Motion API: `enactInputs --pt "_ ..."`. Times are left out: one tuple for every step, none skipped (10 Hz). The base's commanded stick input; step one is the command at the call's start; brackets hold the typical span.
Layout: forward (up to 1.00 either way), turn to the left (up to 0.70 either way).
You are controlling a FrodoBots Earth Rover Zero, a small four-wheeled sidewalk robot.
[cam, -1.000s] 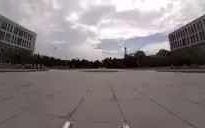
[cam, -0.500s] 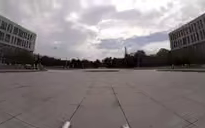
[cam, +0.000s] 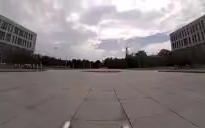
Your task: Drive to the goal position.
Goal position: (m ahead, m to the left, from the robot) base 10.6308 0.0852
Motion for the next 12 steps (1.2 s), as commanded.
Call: enactInputs --pt "0.70 0.00" --pt "0.70 0.00" --pt "0.70 0.00" --pt "0.70 0.00" --pt "0.70 0.00" --pt "0.70 0.00" --pt "0.70 0.00" --pt "0.70 0.00" --pt "0.70 0.00" --pt "0.70 0.00" --pt "0.70 0.00" --pt "0.70 0.00"
